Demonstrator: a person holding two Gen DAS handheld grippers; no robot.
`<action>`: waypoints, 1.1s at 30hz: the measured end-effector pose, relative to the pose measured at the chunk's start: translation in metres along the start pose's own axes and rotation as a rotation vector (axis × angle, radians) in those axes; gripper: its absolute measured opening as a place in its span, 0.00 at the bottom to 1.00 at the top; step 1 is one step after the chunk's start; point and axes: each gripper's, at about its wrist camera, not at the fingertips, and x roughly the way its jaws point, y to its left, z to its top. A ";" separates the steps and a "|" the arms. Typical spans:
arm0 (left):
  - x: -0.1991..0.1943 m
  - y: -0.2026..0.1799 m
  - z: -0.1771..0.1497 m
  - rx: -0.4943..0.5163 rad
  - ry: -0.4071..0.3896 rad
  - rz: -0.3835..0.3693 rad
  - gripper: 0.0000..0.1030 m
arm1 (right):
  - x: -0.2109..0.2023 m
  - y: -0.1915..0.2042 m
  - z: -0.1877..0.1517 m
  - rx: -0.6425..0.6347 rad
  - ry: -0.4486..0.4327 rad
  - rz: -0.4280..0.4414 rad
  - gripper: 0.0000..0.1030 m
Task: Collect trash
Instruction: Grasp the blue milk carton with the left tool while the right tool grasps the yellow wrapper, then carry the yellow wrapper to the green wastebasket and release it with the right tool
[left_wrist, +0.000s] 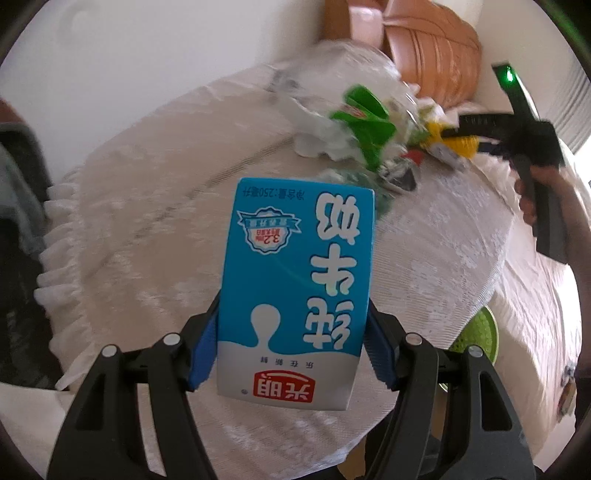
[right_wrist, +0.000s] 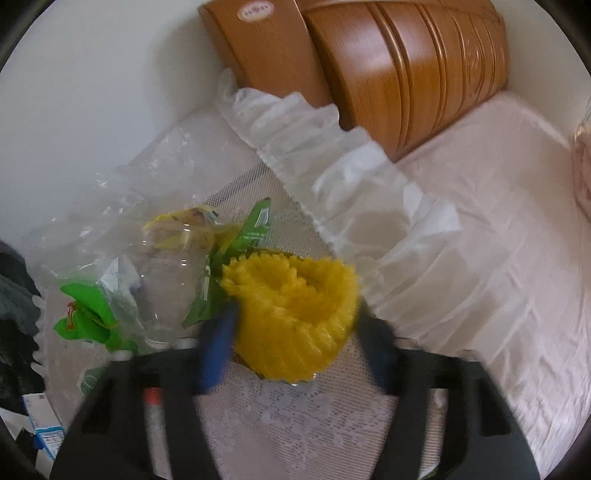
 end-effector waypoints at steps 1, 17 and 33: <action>-0.006 0.006 -0.001 -0.002 -0.014 0.020 0.63 | -0.001 -0.001 0.000 0.005 -0.002 0.005 0.36; -0.022 -0.061 0.023 0.101 -0.114 0.024 0.63 | -0.063 -0.056 0.012 0.252 -0.143 0.379 0.27; -0.024 -0.121 0.019 0.295 -0.155 0.055 0.63 | -0.158 -0.084 -0.084 0.140 -0.230 0.216 0.29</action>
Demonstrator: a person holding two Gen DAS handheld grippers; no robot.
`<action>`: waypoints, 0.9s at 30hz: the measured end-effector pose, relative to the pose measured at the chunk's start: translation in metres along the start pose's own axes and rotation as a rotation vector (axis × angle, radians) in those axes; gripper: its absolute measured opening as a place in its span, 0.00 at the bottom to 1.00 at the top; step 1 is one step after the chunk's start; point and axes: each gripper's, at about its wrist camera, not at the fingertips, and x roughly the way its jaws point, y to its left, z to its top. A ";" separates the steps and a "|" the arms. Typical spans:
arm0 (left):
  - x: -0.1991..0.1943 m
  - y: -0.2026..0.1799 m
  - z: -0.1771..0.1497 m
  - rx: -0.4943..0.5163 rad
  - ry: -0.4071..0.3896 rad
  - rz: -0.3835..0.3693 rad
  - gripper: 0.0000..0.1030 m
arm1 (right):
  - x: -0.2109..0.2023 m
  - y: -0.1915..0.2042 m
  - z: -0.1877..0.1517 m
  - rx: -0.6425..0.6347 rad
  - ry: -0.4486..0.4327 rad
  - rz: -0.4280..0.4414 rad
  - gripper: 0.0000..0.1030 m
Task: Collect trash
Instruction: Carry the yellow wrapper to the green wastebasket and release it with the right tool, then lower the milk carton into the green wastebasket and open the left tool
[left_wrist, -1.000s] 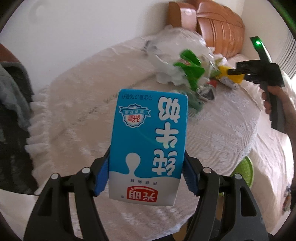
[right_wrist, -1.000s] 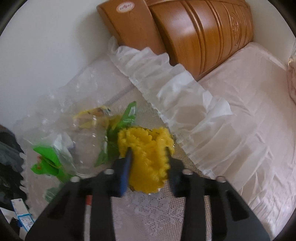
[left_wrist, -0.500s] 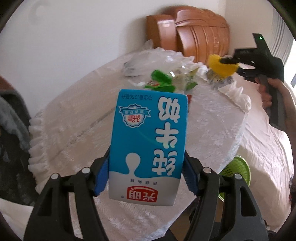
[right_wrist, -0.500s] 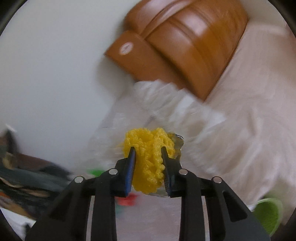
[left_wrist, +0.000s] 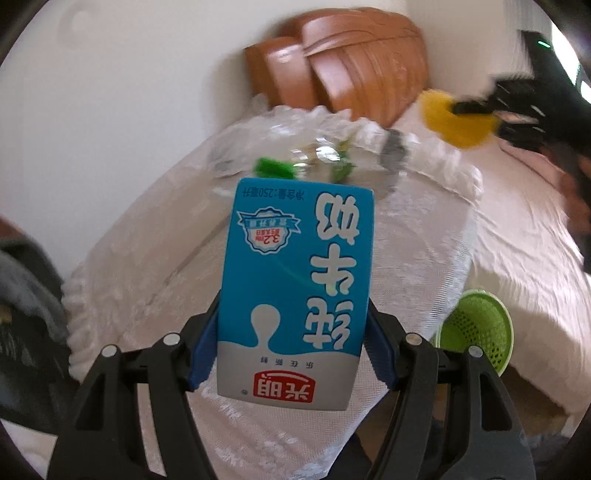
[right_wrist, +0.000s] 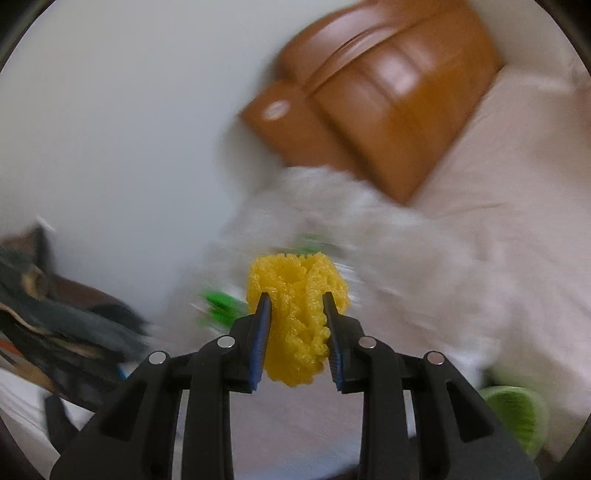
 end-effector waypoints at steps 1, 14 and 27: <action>0.001 -0.007 0.003 0.021 -0.003 -0.012 0.63 | -0.007 -0.005 -0.008 -0.014 -0.001 -0.043 0.29; 0.026 -0.170 0.026 0.352 0.015 -0.240 0.63 | 0.076 -0.205 -0.211 0.076 0.450 -0.508 0.66; 0.103 -0.308 -0.007 0.558 0.209 -0.394 0.64 | -0.053 -0.268 -0.177 0.180 0.249 -0.640 0.96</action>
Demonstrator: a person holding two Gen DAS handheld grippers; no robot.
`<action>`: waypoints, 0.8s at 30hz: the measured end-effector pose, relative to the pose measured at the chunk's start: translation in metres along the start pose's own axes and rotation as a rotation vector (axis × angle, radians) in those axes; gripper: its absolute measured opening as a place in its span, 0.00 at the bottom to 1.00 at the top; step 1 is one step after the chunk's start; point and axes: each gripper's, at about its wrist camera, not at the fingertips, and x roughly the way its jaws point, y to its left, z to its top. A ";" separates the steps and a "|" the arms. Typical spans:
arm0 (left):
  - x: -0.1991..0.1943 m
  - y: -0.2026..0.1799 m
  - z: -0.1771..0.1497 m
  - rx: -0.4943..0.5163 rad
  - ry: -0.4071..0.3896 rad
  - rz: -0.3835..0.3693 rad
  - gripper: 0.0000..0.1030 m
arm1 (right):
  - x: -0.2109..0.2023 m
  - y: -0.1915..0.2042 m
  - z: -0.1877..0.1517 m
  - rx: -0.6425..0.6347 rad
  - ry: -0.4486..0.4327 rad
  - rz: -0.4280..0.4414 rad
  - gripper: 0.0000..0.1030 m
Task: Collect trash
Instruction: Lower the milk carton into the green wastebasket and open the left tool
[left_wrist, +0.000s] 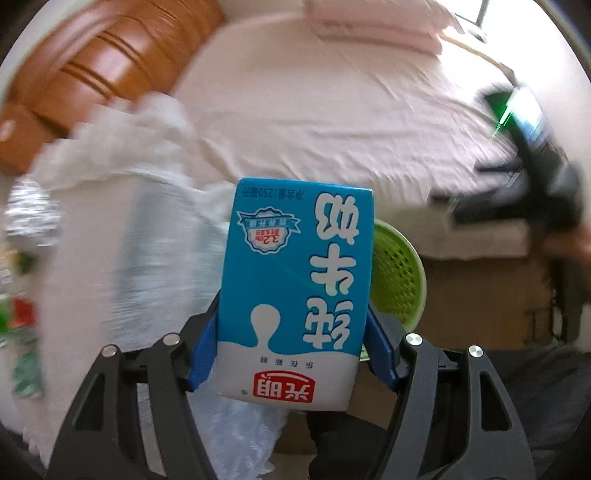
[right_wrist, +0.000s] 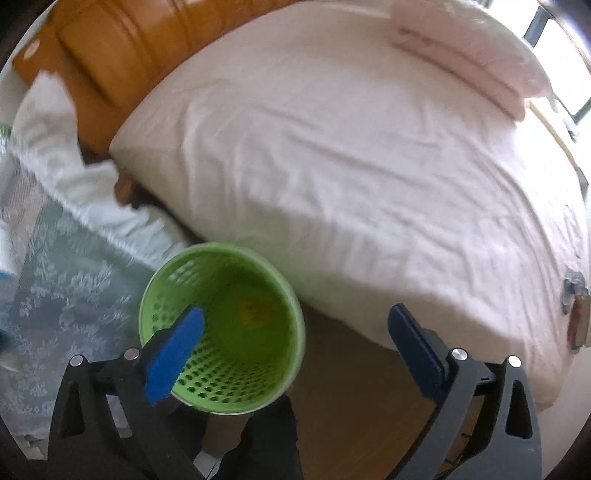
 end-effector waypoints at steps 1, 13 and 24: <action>0.020 -0.007 0.002 0.015 0.029 -0.028 0.64 | -0.008 -0.011 0.002 0.008 -0.013 -0.006 0.96; 0.078 -0.040 0.020 -0.058 0.054 -0.064 0.78 | -0.021 -0.054 0.011 0.004 -0.020 -0.024 0.97; -0.103 0.027 0.018 -0.222 -0.242 0.123 0.93 | -0.133 0.024 0.052 -0.152 -0.293 0.087 0.98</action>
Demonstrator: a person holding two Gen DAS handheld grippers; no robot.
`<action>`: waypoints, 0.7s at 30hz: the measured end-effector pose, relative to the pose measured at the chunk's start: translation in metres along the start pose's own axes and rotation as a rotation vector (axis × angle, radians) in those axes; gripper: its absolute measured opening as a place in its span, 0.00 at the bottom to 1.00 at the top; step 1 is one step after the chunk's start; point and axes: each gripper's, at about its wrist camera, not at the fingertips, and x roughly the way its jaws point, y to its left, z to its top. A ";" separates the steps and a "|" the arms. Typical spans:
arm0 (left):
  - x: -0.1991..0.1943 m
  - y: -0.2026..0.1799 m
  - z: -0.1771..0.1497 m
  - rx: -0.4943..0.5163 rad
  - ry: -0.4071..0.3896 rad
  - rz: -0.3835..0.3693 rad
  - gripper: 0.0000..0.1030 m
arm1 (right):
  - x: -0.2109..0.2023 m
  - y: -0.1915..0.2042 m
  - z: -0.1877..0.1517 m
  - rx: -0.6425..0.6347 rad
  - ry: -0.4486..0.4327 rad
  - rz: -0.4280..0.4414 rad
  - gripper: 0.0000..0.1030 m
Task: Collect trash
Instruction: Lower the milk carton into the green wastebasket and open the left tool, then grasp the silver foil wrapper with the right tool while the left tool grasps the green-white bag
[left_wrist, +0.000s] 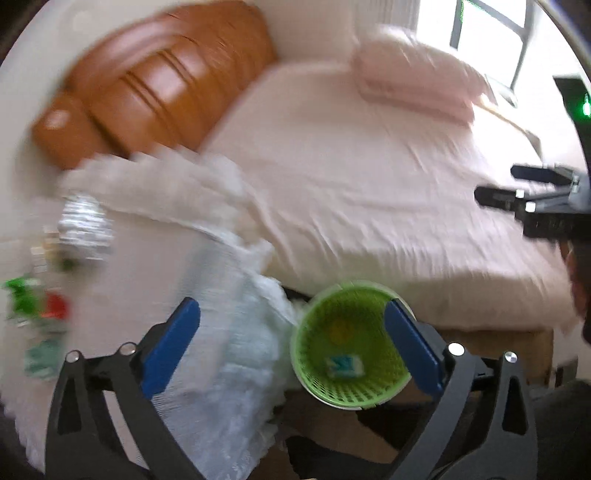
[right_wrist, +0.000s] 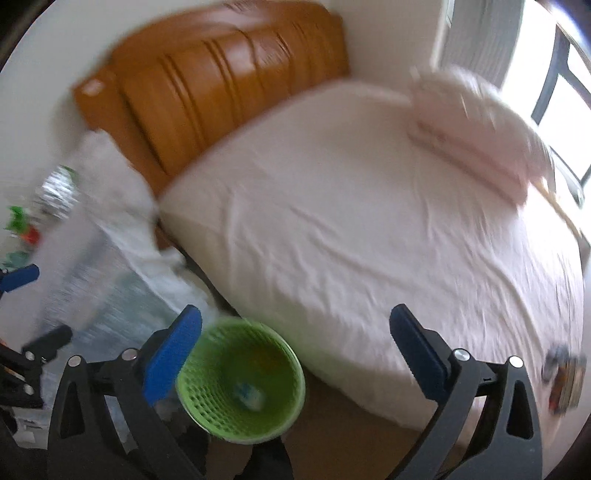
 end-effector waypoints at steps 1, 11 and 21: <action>-0.022 0.014 0.002 -0.031 -0.033 0.027 0.93 | -0.013 0.013 0.010 -0.021 -0.040 0.017 0.98; -0.100 0.099 -0.025 -0.171 -0.117 0.210 0.93 | -0.052 0.105 0.046 -0.099 -0.165 0.173 0.98; -0.107 0.170 -0.071 -0.323 -0.103 0.294 0.93 | -0.034 0.206 0.057 -0.253 -0.136 0.254 0.98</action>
